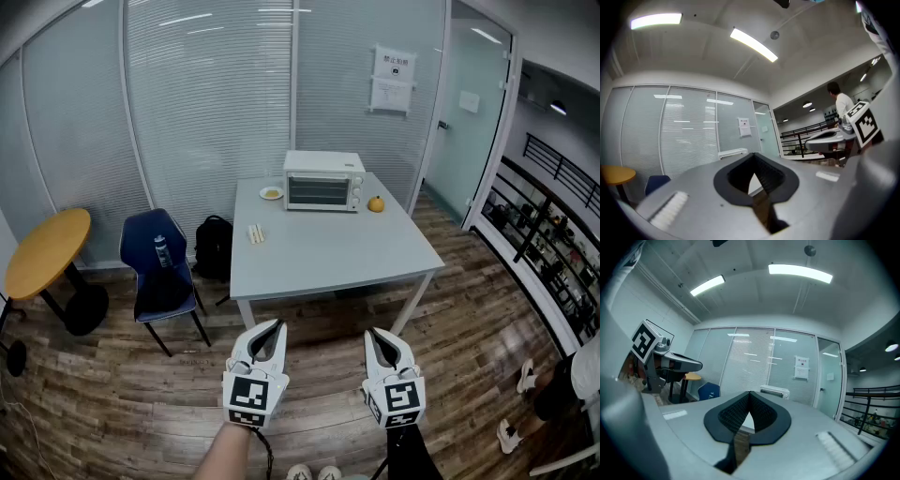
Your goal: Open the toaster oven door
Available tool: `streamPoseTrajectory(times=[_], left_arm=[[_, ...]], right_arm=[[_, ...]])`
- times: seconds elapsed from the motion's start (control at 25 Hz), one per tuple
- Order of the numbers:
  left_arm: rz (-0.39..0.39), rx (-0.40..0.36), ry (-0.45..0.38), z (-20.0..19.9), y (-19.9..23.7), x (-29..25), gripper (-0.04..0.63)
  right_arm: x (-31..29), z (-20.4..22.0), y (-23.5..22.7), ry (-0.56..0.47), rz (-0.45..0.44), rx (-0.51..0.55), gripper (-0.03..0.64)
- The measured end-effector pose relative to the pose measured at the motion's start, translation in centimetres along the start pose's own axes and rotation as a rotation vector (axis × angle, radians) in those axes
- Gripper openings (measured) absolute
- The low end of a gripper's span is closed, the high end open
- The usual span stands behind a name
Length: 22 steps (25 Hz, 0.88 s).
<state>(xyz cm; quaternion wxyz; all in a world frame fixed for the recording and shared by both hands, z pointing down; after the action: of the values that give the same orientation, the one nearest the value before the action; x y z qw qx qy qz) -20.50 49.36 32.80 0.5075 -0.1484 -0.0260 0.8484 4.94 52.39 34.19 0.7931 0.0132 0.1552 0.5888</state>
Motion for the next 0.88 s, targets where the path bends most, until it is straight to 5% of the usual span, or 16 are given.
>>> streamPoseTrajectory(times=[0.8, 0.88], left_arm=[[0.043, 0.037, -0.033, 0.82, 1.05, -0.15, 0.063], [0.052, 0.043, -0.045, 0.76, 0.98, -0.43, 0.106]], right_arm=[[-0.47, 0.23, 0.49, -0.022, 0.035, -0.058, -0.001], [-0.64, 0.19, 0.14, -0.024, 0.031, -0.066, 0.070]])
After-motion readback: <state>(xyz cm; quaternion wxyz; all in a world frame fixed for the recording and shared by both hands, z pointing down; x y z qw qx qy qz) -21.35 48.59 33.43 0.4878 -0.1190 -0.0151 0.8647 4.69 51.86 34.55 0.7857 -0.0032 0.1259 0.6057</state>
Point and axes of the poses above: the fingertips, and each gripper's own axes: x backward along the fingers, y to its left, z out of its underside, the point moved 10 cm from there along x, backward along the fingers, and after that the axes turned 15 degrees about y, right-handed, at the moved point
